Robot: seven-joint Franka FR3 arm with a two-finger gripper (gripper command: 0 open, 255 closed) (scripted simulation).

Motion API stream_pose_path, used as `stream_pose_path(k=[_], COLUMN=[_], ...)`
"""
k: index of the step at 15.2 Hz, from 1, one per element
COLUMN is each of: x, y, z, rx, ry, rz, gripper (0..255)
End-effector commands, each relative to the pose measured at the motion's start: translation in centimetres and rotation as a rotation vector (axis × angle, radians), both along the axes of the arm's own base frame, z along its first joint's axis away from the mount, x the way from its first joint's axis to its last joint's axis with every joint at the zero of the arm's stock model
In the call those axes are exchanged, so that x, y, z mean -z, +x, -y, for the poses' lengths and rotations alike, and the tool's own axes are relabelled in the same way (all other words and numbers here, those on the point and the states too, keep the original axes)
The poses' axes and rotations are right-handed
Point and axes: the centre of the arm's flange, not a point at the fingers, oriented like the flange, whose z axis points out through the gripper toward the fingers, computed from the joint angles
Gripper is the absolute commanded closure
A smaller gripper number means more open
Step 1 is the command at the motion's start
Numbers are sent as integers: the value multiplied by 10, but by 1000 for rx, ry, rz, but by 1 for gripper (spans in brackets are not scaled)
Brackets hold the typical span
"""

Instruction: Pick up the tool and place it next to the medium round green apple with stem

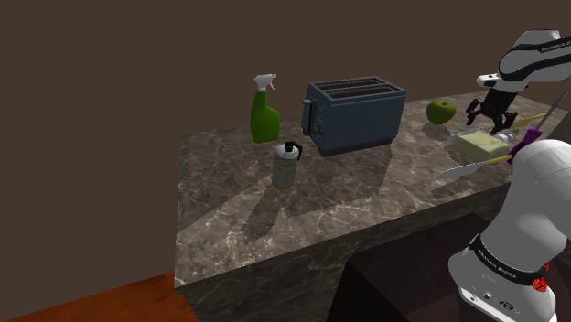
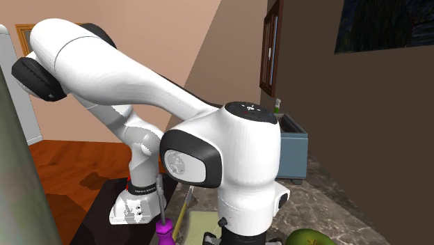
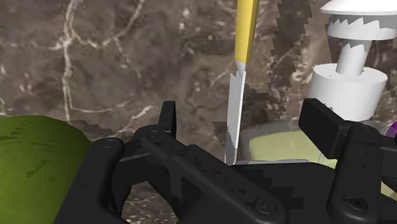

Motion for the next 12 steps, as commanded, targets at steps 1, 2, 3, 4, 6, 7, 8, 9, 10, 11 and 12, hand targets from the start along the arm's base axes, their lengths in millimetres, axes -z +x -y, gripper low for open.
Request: stream_pose_path(k=[1, 2, 3, 4, 6, 7, 8, 9, 10, 11, 12], x=[-13, -26, -40, -50, -50, -50, -50, -50, -50, -50, -50], y=[0, 0, 0, 0, 0, 0, 0, 0, 0, 0, 0], z=[0, 0, 1, 1, 1, 1, 1, 1, 1, 1, 1], rx=[0, 0, 0, 0, 0, 0, 0, 0, 0, 0, 0], ry=[0, 0, 0, 0, 0, 0, 0, 0, 0, 0, 0], rz=[0, 0, 0, 0, 0, 0, 0, 0, 0, 0, 0], gripper=[0, 0, 0, 0, 0, 0, 0, 0, 0, 0, 0])
